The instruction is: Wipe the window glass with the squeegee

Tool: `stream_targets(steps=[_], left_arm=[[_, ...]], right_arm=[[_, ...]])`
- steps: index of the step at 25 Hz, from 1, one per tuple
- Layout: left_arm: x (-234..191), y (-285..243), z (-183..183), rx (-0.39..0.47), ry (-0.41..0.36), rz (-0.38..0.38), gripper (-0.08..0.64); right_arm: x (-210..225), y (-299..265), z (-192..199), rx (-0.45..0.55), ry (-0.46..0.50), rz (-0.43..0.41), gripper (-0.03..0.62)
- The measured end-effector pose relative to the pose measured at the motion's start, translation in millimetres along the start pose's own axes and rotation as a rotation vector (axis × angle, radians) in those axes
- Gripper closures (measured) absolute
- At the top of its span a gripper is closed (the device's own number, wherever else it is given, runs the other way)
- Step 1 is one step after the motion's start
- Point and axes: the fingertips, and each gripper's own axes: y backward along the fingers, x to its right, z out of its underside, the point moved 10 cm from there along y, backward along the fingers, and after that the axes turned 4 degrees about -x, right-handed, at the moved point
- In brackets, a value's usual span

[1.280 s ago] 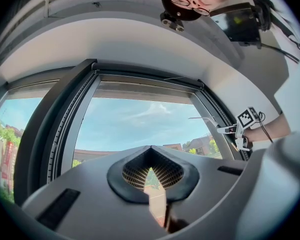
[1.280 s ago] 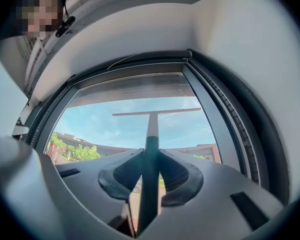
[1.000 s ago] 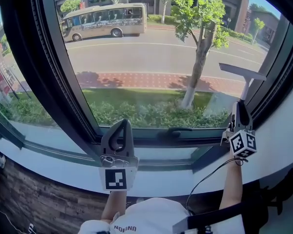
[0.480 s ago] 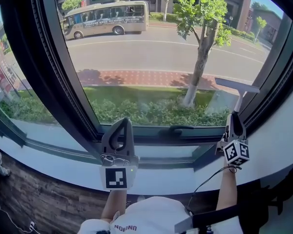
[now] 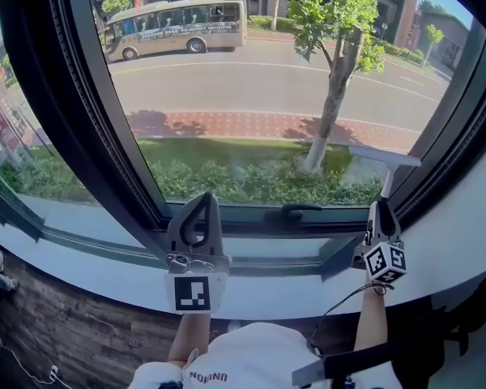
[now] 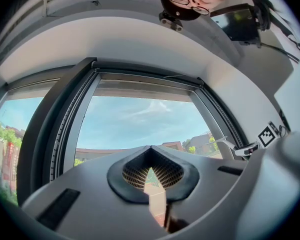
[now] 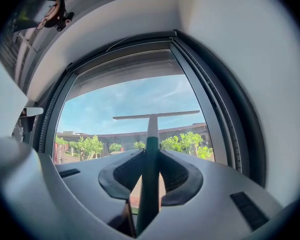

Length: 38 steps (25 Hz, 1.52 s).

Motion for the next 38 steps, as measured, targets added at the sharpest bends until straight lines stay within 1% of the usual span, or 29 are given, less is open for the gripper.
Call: stream_targets(steps=[12,22,30,38], left_arm=[[-0.1,-0.4,2.3,-0.018,-0.004,0.002,0.565],[1.5,-1.9,2.0,-0.018,-0.006,0.007,0.565],[-0.1,-0.9,3.1,-0.021,-0.007,0.006,0.565],[-0.3,-0.6,3.8,-0.022,-0.006,0.008,0.565]], right_arm=[[10.2,22.3,46.8,-0.131,-0.063,0.029,0.495],[13.5,29.4,79.3,-0.26,-0.065,0.012,0.495],[14.3,32.3,103.6,-0.336,-0.085,0.006,0.495],[13.4,34.6,122.0,-0.408,-0.06,-0.002,0.495]])
